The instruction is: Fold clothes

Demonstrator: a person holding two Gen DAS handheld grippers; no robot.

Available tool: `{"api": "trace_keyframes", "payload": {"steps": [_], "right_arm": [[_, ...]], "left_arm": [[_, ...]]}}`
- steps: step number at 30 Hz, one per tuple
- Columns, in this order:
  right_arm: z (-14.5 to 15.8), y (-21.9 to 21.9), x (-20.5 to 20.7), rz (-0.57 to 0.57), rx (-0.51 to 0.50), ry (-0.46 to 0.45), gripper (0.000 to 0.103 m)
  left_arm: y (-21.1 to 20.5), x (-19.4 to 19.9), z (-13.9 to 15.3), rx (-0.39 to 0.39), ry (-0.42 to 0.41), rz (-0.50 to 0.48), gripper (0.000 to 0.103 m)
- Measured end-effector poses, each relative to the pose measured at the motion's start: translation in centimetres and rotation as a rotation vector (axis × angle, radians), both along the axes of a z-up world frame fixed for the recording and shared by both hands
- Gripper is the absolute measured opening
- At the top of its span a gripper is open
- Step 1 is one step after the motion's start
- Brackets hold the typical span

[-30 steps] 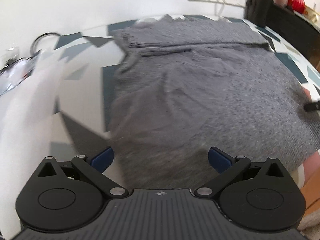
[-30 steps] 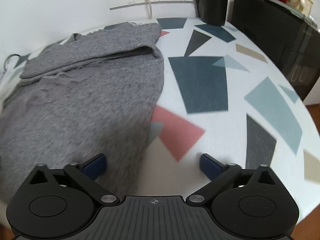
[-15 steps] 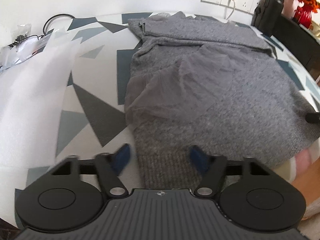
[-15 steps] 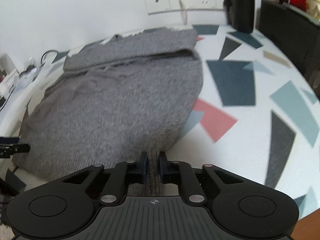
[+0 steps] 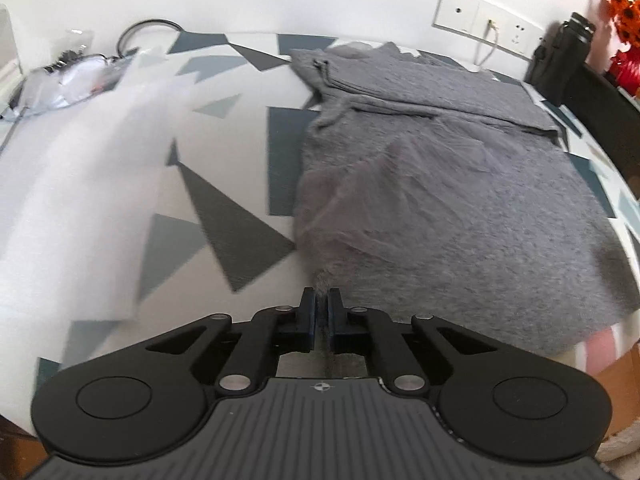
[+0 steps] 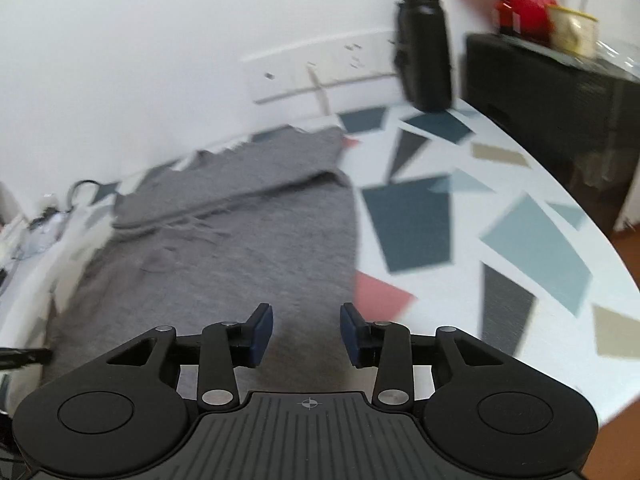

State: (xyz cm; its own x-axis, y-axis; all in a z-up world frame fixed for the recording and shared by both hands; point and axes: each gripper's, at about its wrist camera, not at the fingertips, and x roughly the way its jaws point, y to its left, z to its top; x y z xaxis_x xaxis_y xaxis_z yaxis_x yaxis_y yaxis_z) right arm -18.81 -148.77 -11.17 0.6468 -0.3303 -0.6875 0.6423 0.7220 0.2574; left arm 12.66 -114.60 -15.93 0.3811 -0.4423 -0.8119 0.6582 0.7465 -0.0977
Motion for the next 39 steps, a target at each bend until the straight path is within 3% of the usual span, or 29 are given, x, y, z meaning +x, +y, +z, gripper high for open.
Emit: {"api": "trace_keyframes", "payload": {"steps": [5,7,9,10,12,20,22,23,24,29,34,39], "right_arm": [[-2.7,-0.4,-1.1,-0.042,0.045,0.067,0.037],[-3.7,-0.1,-0.7,-0.014,0.063,0.096,0.039],[-4.4,0.5,-0.2,0.018,0.082,0.104,0.04],[-4.5,0.8,0.2,0.035,0.079,0.106,0.039],[-4.4,1.6,1.2,0.071,0.049,0.111,0.018],[-3.5,1.7,2.8,0.127,0.013,0.105,0.016],[-3.8,1.3,2.6,0.115,0.033,0.106,0.017],[-3.9,1.1,2.4,0.107,0.043,0.106,0.019],[-4.0,0.9,2.2,0.098,0.05,0.104,0.022],[-3.7,0.0,1.3,0.044,0.055,0.068,0.036],[-3.0,-1.4,0.3,-0.032,-0.003,0.043,0.043],[-4.3,-1.5,1.4,0.032,-0.041,0.117,0.045]], "left_arm": [[0.5,0.8,-0.1,-0.004,0.06,0.031,0.008],[0.1,0.4,-0.3,0.019,0.064,0.025,0.025],[-0.3,-0.1,-0.3,0.029,0.059,0.016,0.064],[-0.5,-0.3,-0.4,0.023,0.065,0.01,0.067],[-0.9,-0.5,-0.6,0.003,0.098,-0.004,0.068],[-3.7,-2.2,-0.8,-0.001,0.11,-0.039,0.074],[-3.9,-2.5,-0.9,0.001,0.088,-0.037,0.073],[-3.9,-2.7,-0.9,0.001,0.074,-0.034,0.057],[-3.8,-2.7,-0.8,-0.006,0.07,-0.031,0.012],[-2.4,-1.6,-0.4,-0.081,0.119,0.029,0.01],[-0.9,-0.9,-0.1,-0.071,0.085,0.105,0.01],[-0.3,-0.9,-0.6,-0.04,0.083,0.115,0.01]]}}
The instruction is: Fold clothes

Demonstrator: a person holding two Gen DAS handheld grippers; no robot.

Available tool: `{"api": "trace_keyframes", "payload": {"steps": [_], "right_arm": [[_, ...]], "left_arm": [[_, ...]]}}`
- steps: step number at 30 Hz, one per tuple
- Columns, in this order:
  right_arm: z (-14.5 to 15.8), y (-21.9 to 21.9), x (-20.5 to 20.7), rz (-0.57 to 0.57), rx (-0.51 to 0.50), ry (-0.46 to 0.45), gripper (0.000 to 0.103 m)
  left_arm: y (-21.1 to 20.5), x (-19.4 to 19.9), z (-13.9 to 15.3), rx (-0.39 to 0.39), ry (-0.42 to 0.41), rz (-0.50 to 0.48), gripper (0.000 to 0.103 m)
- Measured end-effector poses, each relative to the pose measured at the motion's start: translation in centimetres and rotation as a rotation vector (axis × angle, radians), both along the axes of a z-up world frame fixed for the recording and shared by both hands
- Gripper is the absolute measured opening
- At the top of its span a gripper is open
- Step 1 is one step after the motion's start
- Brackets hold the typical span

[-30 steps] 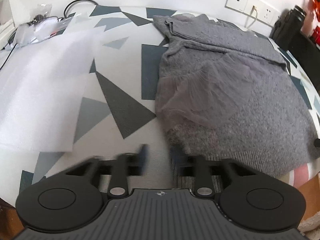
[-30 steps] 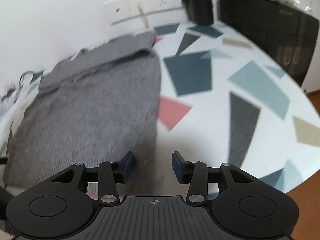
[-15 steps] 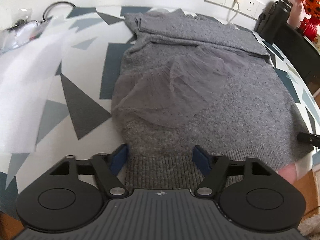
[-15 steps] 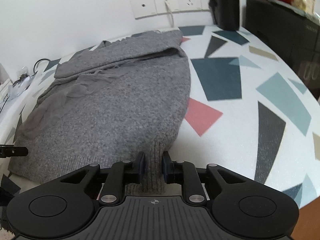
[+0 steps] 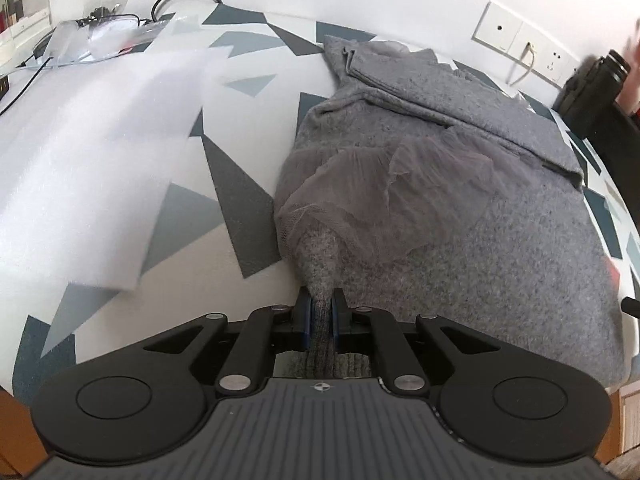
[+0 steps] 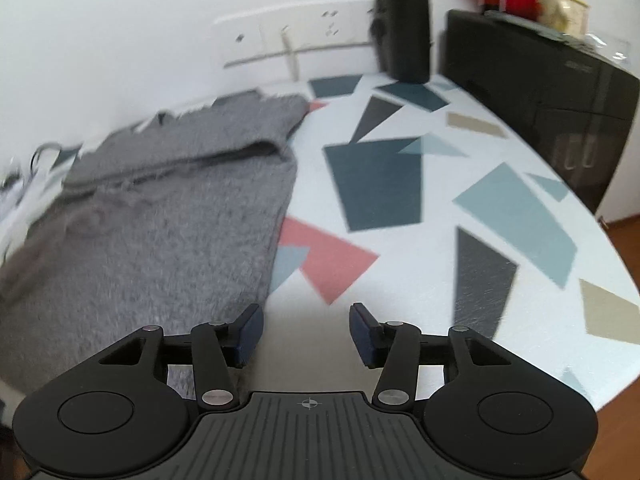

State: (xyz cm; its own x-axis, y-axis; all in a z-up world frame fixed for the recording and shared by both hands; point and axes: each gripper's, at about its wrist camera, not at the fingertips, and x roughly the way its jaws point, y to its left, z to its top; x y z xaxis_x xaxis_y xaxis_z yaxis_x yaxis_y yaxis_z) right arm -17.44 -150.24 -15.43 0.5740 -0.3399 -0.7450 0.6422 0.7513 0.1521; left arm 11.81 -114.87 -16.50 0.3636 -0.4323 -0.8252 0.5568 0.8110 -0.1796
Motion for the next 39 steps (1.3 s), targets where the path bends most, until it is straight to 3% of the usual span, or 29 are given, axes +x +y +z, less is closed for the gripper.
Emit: {"api": "trace_keyframes", "payload": {"steps": [7,8,9,10,14,17,19,21,22,25,27,32,35,39], "right_arm": [[-0.7,2.2,2.7,0.15,-0.023,0.052,0.044],[-0.7,2.3,2.8,0.168,-0.026,0.051,0.035],[-0.7,2.4,2.9,0.187,-0.028,0.051,0.02],[-0.6,2.3,3.0,0.198,-0.021,0.047,0.013],[-0.3,0.9,2.1,0.132,-0.046,0.061,0.008],[-0.3,-0.7,0.8,0.092,0.002,0.036,0.009],[-0.3,-0.8,0.4,0.099,0.01,0.029,0.01],[-0.3,-0.7,0.3,0.108,0.012,0.032,0.016],[-0.3,-0.5,0.3,0.111,0.013,0.031,0.018],[-0.5,-0.2,0.4,0.112,0.022,0.018,0.024],[-0.5,-0.2,0.4,0.115,0.029,0.01,0.028],[-0.6,0.0,0.3,0.121,0.027,0.0,0.032],[-0.5,-0.1,0.2,0.115,0.031,0.009,0.042],[0.0,-0.1,-0.4,0.099,0.013,0.03,0.045]], "left_arm": [[-0.4,-0.2,0.1,0.009,-0.002,-0.012,0.01],[-0.5,-0.3,0.1,0.007,0.0,-0.013,0.01],[-0.5,-0.4,0.1,0.006,0.002,-0.015,0.01],[-0.6,-0.5,0.2,0.004,0.005,-0.019,0.01],[-1.5,-1.5,0.1,0.009,-0.008,-0.062,0.011],[-2.2,-2.3,0.0,0.02,-0.053,-0.085,0.016],[-2.6,-2.6,-0.1,0.007,-0.06,-0.12,0.03],[-3.1,-3.0,-0.2,-0.002,-0.064,-0.165,0.065],[-3.5,-3.4,-0.4,0.02,-0.078,-0.191,0.075],[-4.9,-4.4,-0.8,0.078,-0.115,-0.261,0.091],[-5.2,-4.5,-1.0,0.072,-0.115,-0.257,0.101],[-5.7,-4.5,-1.2,0.064,-0.115,-0.256,0.102],[-5.7,-4.1,-1.2,0.06,-0.106,-0.248,0.102],[-4.2,-2.8,-0.7,0.002,-0.063,-0.144,0.102]]}}
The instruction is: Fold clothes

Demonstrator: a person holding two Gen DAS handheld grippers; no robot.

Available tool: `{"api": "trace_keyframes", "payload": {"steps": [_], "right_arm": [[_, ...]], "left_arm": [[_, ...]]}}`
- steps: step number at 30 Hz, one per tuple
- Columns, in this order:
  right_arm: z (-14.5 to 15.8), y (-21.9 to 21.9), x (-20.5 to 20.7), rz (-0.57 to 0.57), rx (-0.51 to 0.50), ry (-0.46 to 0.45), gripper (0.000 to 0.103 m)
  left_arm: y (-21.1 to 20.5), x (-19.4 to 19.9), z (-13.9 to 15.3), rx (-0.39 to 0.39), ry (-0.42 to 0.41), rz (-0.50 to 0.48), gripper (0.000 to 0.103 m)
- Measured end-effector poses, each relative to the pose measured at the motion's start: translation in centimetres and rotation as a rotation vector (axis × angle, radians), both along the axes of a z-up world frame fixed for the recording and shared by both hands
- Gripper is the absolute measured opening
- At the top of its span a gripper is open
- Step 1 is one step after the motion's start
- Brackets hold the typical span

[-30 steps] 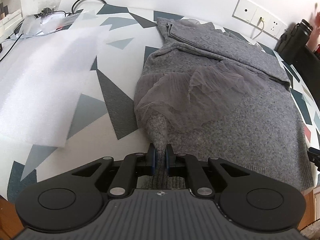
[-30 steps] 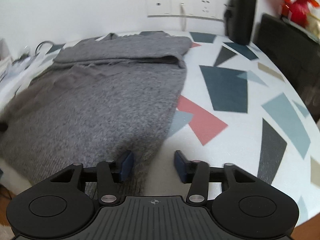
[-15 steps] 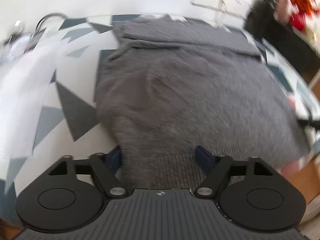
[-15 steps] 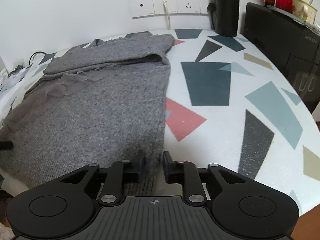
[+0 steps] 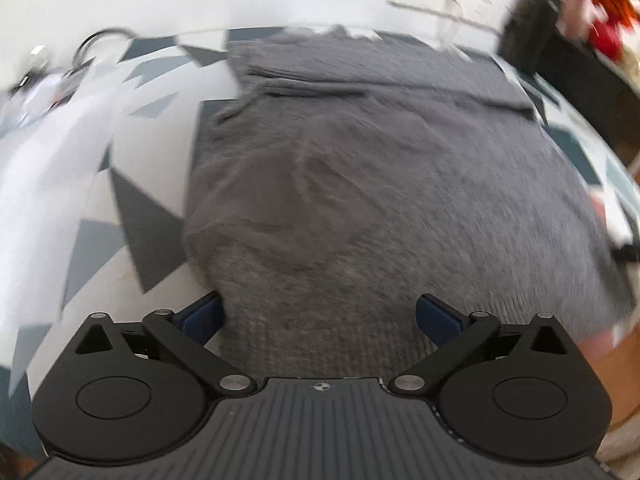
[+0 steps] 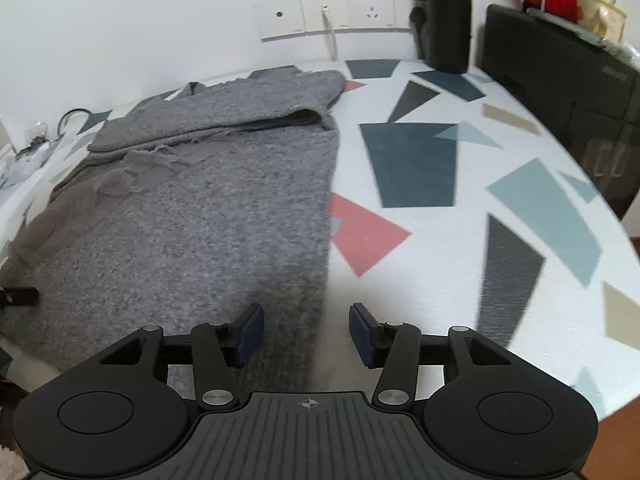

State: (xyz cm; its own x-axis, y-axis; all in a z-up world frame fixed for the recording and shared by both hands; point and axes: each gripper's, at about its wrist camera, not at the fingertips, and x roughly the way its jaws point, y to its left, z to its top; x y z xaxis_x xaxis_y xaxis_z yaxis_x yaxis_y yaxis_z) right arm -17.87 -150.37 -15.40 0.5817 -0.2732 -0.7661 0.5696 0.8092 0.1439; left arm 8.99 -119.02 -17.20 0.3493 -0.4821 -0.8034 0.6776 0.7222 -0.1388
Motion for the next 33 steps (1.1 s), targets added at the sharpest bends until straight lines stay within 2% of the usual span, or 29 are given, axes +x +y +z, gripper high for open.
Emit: {"api": "trace_keyframes", "payload": {"steps": [3,7,9,12,14,19,21,27,33], "right_arm": [[0.2,-0.1,-0.6,0.003,0.025,0.001,0.048],[-0.3,0.1,-0.6,-0.009,0.067,0.007,0.055],[-0.4,0.4,-0.2,-0.006,0.055,0.01,0.064],[-0.4,0.5,1.1,-0.011,0.046,0.017,0.072],[-0.5,0.3,2.1,-0.021,0.045,0.026,0.079],[-1.2,1.2,4.4,0.001,0.011,0.108,0.101],[-1.5,2.0,4.8,0.027,-0.019,0.132,0.102],[-1.7,2.5,4.3,0.029,-0.037,0.101,0.102],[-1.4,2.2,3.8,0.072,-0.026,0.111,0.101]], "left_arm": [[1.8,1.1,0.3,-0.053,0.04,0.093,0.099],[2.8,2.0,0.2,-0.023,0.02,0.125,0.093],[2.6,2.4,0.2,-0.002,0.009,0.124,0.093],[1.1,2.5,-0.1,0.055,-0.039,0.09,0.093],[-0.1,2.4,-0.4,0.087,-0.066,0.073,0.098],[-1.7,2.6,-0.6,0.101,-0.064,0.049,0.102],[-1.8,2.6,-0.6,0.103,-0.061,0.038,0.103],[-1.6,2.3,-0.7,0.093,-0.076,0.025,0.103],[-0.3,2.1,-0.5,0.088,-0.056,-0.057,0.102]]}}
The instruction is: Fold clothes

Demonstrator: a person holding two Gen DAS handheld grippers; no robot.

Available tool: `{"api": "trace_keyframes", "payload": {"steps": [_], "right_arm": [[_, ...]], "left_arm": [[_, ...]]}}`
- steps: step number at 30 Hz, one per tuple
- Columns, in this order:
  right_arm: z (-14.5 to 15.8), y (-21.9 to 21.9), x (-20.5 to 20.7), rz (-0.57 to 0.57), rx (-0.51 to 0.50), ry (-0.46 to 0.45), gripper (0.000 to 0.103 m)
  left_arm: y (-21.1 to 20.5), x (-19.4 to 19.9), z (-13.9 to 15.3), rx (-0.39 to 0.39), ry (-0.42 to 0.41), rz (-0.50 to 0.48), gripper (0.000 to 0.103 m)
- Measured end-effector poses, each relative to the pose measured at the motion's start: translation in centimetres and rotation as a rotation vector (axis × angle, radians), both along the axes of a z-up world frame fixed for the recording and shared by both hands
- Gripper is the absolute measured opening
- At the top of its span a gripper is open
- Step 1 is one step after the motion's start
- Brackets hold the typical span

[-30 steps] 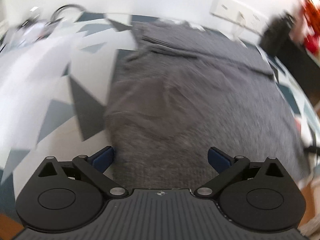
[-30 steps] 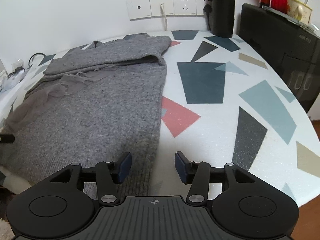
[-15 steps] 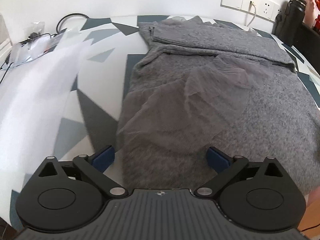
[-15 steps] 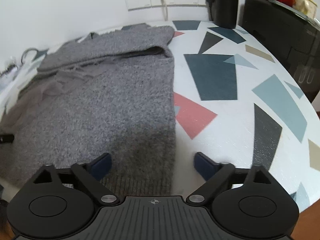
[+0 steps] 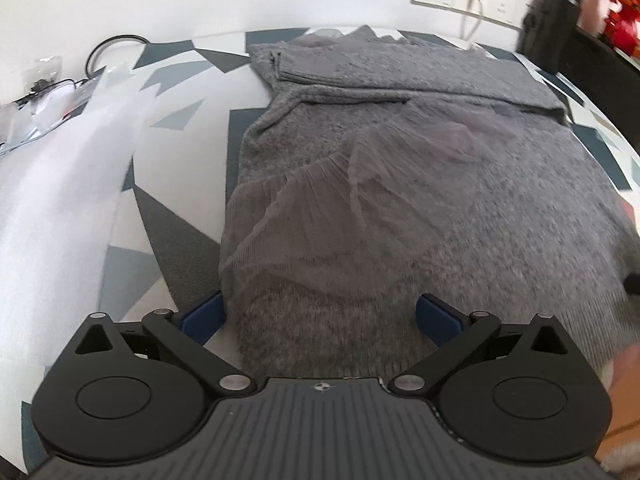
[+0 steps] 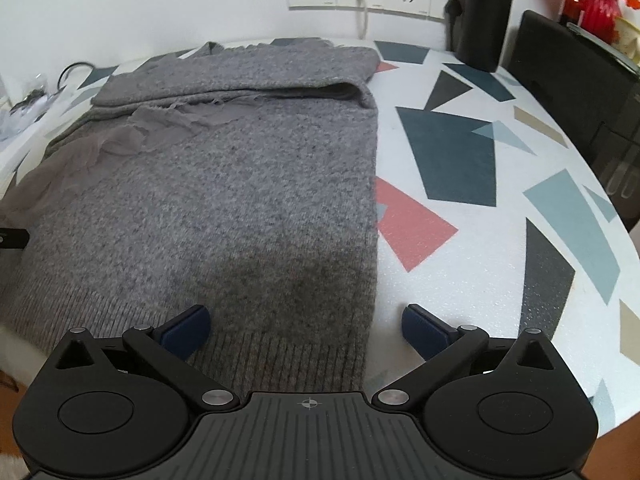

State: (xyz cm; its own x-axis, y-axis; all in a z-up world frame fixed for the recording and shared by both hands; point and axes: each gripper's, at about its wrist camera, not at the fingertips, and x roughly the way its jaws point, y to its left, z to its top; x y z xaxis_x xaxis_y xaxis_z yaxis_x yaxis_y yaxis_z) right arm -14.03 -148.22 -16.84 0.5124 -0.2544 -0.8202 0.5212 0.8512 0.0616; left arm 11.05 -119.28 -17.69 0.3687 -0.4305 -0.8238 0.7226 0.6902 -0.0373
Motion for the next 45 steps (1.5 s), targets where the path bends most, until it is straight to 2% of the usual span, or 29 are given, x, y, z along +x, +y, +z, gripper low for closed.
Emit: {"api": "trace_keyframes", "payload": {"steps": [1,2,3,4,6,7,8,9,10,11,12,13,15,17,19,20,21,22,26,29,34,37,41,45], "right_arm": [[0.2,-0.1,-0.4,0.0,0.001,-0.006,0.097],[0.4,-0.1,-0.8,0.0,0.002,-0.012,0.083],[0.7,-0.2,-1.2,0.0,0.003,-0.018,0.064],[0.9,-0.3,-1.6,0.0,0.004,-0.024,0.055],[1.2,-0.7,-2.4,-0.015,0.024,-0.038,0.029],[1.3,-1.0,-2.8,-0.025,0.037,-0.046,0.022],[1.4,-1.1,-3.1,-0.033,0.047,-0.05,0.015],[1.4,-1.2,-3.3,-0.038,0.054,-0.052,0.015],[1.4,-1.3,-3.4,-0.044,0.061,-0.054,0.016],[1.4,-1.4,-3.6,-0.05,0.068,-0.056,0.021],[1.4,-1.4,-3.6,-0.057,0.072,-0.057,0.031],[1.4,-1.3,-3.6,-0.06,0.073,-0.058,0.035],[1.3,-0.9,-3.3,-0.046,0.057,-0.054,0.041],[1.2,-0.4,-3.0,-0.025,0.025,-0.046,0.042],[1.2,-0.2,-2.9,-0.012,0.013,-0.047,0.038],[1.3,-0.3,-2.9,-0.013,0.027,-0.051,0.031],[1.3,-0.4,-3.0,-0.008,0.041,-0.057,0.016],[1.4,-0.5,-3.1,0.005,0.053,-0.063,0.011],[1.7,-0.3,-4.1,0.022,0.042,-0.085,0.009],[1.9,-0.9,-5.1,0.009,0.067,-0.111,0.009],[2.6,-1.0,-7.4,0.035,0.091,-0.143,0.008],[3.3,-1.0,-9.3,0.057,0.123,-0.173,0.008],[5.3,-2.0,-11.7,0.059,0.19,-0.266,0.007],[8.1,-3.9,-12.2,0.041,0.209,-0.372,0.007]], "left_arm": [[0.3,-0.1,0.1,-0.001,0.007,-0.01,0.102],[0.6,-0.3,0.1,-0.003,0.012,-0.017,0.102],[1.0,-0.5,0.2,-0.005,0.015,-0.024,0.099],[1.3,-0.8,0.3,-0.006,0.017,-0.031,0.097],[1.7,-1.2,0.5,-0.008,0.014,-0.043,0.084],[1.8,-1.4,0.7,-0.012,0.014,-0.046,0.079],[1.9,-1.5,0.9,-0.021,0.018,-0.047,0.063],[2.0,-1.6,1.1,-0.032,0.026,-0.05,0.044],[2.0,-1.6,1.2,-0.041,0.036,-0.048,0.038],[1.9,-1.4,1.2,-0.048,0.049,-0.041,0.036],[1.9,-1.3,1.3,-0.055,0.057,-0.034,0.036],[1.9,-1.2,1.2,-0.061,0.058,-0.025,0.036],[1.7,-1.0,1.1,-0.069,0.052,-0.01,0.024],[1.6,-0.9,1.1,-0.088,0.07,0.0,0.012],[1.4,-1.1,1.2,-0.094,0.069,0.014,0.011],[1.4,-1.3,1.3,-0.089,0.054,0.015,0.011],[1.4,-1.7,1.4,-0.089,0.042,0.016,0.01],[1.6,-2.0,1.5,-0.096,0.033,0.017,0.01],[2.5,-3.2,2.1,-0.123,0.016,0.034,0.01],[3.3,-4.2,2.6,-0.146,0.029,0.064,0.01],[3.7,-7.0,3.7,-0.174,0.003,0.071,0.01],[4.1,-8.2,4.6,-0.213,-0.003,0.108,0.01],[4.5,-8.9,6.3,-0.286,-0.021,0.173,0.01],[3.6,-8.1,8.5,-0.345,-0.076,0.202,0.01]]}}
